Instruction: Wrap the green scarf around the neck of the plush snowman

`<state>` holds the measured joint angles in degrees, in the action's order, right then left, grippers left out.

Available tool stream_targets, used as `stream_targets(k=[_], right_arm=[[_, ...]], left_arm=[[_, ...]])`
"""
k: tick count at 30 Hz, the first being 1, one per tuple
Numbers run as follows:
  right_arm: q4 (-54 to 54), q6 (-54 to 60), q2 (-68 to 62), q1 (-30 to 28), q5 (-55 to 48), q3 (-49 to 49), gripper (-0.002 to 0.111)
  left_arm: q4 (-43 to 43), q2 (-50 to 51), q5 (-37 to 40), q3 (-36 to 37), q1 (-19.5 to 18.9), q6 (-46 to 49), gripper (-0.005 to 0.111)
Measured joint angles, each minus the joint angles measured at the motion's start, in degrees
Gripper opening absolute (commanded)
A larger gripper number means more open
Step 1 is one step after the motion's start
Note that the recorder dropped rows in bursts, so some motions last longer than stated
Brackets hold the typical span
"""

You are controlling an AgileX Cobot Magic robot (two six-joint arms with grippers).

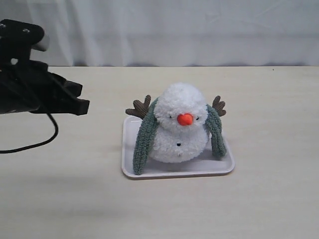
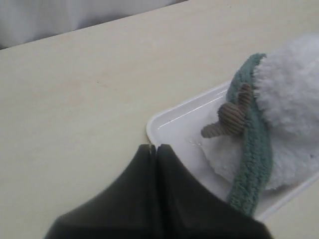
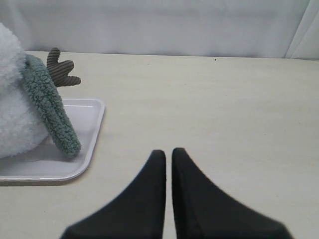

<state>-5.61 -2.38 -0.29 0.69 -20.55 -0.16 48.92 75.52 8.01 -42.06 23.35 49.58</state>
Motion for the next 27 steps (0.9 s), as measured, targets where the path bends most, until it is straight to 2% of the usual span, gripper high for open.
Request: stream_targets(k=[4,11,21,27], right_arm=[[0.0,0.0,0.0,0.0,0.0,0.0,0.004],[0.0,0.0,0.0,0.0,0.0,0.0,0.004],[0.0,0.0,0.0,0.0,0.0,0.0,0.004],[0.0,0.0,0.0,0.0,0.0,0.0,0.004]], left_arm=[[0.0,-8.1,2.8,3.1,0.0,0.0,0.0],[0.0,-21.2,9.5,3.7,0.0,0.0,0.0],[0.0,-40.5,6.8,9.7,0.0,0.0,0.0],[0.0,-50.3,6.8,10.6,0.0,0.0,0.0]])
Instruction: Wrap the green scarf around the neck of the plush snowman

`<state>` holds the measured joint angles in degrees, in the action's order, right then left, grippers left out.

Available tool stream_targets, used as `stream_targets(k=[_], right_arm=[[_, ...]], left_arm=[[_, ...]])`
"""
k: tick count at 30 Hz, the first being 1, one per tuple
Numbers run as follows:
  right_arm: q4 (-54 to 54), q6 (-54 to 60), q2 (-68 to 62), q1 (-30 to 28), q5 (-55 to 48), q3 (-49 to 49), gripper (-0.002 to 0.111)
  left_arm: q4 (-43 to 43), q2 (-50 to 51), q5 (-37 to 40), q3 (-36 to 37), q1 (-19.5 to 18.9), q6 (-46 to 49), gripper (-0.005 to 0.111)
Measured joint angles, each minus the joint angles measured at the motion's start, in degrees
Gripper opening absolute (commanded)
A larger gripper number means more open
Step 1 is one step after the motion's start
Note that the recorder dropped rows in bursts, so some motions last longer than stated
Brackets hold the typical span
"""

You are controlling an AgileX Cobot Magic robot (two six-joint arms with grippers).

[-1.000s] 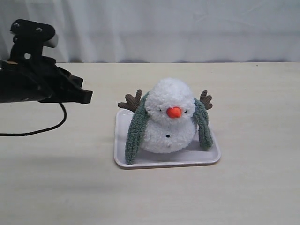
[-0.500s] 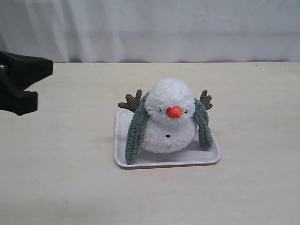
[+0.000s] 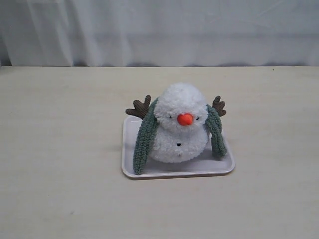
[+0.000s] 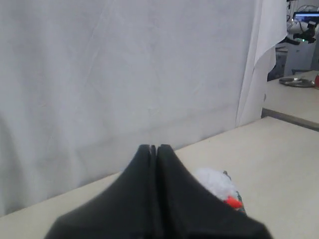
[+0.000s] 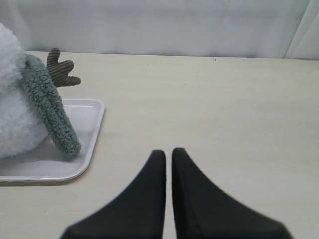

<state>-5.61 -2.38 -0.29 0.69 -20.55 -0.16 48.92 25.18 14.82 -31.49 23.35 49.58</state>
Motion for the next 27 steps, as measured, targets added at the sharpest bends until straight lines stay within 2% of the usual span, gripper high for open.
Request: stream_targets(k=[7,11,16,19,27], right_arm=[[0.0,0.0,0.0,0.0,0.0,0.0,0.004],[0.0,0.0,0.0,0.0,0.0,0.0,0.004],[-1.7,0.0,0.0,0.0,1.5,0.0,0.004],[-2.7,0.0,0.0,0.0,8.5,0.1,0.004],[-3.0,0.0,0.0,0.0,30.2,0.1,0.004]], left_arm=[[-1.0,-2.1,2.0,0.0,0.0,0.0,0.0],[-6.9,-2.1,4.8,0.0,0.0,0.1,0.0],[-9.0,-2.1,7.5,0.0,0.0,0.1,0.0],[-9.5,-2.1,7.4,0.3,0.0,0.1,0.0],[-9.5,-0.2,0.0,4.8,0.0,0.1,0.0]])
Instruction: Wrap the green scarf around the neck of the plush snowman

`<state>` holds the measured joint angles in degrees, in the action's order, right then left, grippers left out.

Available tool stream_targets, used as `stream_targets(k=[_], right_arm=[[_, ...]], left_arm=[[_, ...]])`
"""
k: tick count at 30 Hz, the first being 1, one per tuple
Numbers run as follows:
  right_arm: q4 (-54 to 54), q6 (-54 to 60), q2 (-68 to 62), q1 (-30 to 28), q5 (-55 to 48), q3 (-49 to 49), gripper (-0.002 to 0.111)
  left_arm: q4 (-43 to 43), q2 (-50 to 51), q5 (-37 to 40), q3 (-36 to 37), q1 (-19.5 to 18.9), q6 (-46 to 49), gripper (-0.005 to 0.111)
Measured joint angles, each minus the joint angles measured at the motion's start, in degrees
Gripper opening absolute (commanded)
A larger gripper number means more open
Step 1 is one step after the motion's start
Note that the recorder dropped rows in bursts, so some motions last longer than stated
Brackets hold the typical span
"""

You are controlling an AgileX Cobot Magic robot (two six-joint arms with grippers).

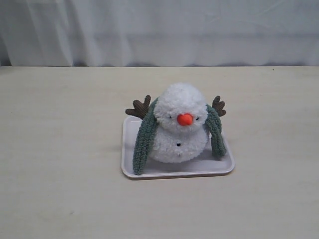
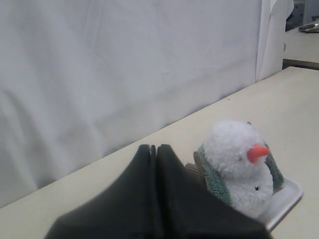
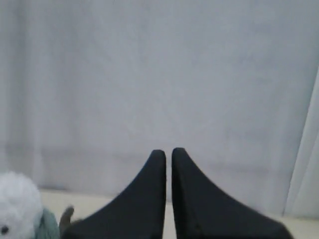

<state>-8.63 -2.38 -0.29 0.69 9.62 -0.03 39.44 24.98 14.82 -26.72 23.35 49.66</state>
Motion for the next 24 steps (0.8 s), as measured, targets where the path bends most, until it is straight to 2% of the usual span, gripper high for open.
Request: stream_targets(k=[2,5,12,15,17,20,24], right_arm=[[1.3,-1.0,0.1,0.0,7.5,0.0,0.004],[2.9,-8.3,0.1,0.0,15.2,0.0,0.004],[1.2,-27.7,0.1,0.0,19.6,0.0,0.004],[-7.8,-32.7,0.1,0.0,19.3,-0.7,0.007],[-15.0,-37.3,-0.2,0.0,18.3,-2.7,0.011],[-20.0,-43.3,-2.2,0.0,15.1,-6.4,0.019],[-23.1,-48.1,-7.1,0.0,3.6,-12.1,0.044]], left_arm=[[0.7,0.0,-0.4,0.0,0.0,-0.1,0.0],[1.3,0.0,-0.6,0.0,0.0,-0.1,0.0],[1.3,0.0,-0.6,0.0,0.0,-0.1,0.0],[1.3,0.0,-0.6,0.0,0.0,-0.1,0.0],[1.3,0.0,-0.6,0.0,0.0,-0.1,0.0],[1.3,0.0,-0.6,0.0,0.0,-0.1,0.0],[1.4,0.0,-0.6,0.0,0.0,-0.1,0.0]])
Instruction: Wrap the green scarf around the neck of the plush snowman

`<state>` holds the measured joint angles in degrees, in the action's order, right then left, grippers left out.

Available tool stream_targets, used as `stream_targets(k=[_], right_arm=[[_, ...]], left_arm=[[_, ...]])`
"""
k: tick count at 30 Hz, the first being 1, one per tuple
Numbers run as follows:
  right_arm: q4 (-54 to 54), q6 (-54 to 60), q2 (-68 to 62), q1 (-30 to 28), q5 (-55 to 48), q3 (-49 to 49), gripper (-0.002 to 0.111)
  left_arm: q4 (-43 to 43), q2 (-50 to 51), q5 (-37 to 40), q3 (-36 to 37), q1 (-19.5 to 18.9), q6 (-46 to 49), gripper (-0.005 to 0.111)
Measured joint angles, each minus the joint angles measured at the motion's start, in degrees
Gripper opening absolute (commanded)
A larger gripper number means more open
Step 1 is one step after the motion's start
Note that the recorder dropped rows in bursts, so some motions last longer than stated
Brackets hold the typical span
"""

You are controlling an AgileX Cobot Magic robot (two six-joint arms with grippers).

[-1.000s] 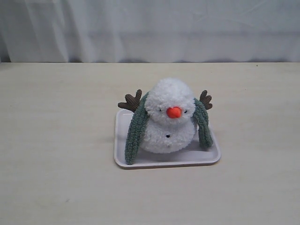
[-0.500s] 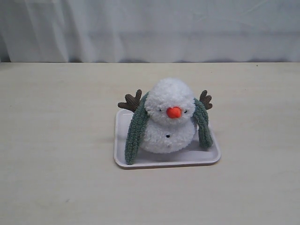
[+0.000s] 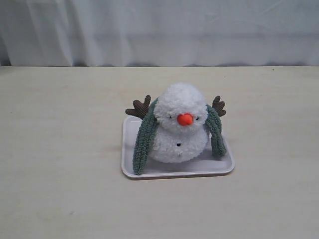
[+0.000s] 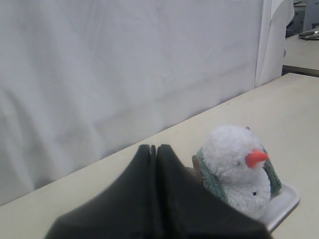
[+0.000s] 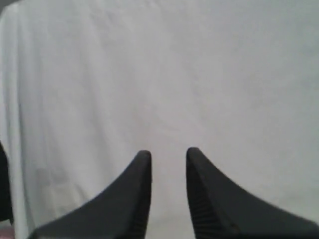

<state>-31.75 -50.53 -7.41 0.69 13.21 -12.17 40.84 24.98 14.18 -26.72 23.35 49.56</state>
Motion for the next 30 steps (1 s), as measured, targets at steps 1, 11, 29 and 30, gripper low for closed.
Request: stream_targets(k=[1,11,29,30], right_arm=[[-0.2,-1.6,-2.2,0.0,-3.3,-1.7,0.052],[-2.0,-3.2,-27.1,1.3,-12.6,-8.4,0.07],[-4.0,21.8,-77.1,20.7,-15.2,-24.3,0.07],[-5.1,22.1,-78.5,20.7,-12.9,-24.3,0.07]], left_arm=[[0.0,0.0,0.0,0.0,0.0,0.0,0.0],[0.3,0.0,0.0,0.0,0.0,0.0,0.0],[1.3,0.0,0.2,0.0,0.0,0.0,0.0],[1.3,0.0,0.3,0.0,0.0,0.0,0.0]])
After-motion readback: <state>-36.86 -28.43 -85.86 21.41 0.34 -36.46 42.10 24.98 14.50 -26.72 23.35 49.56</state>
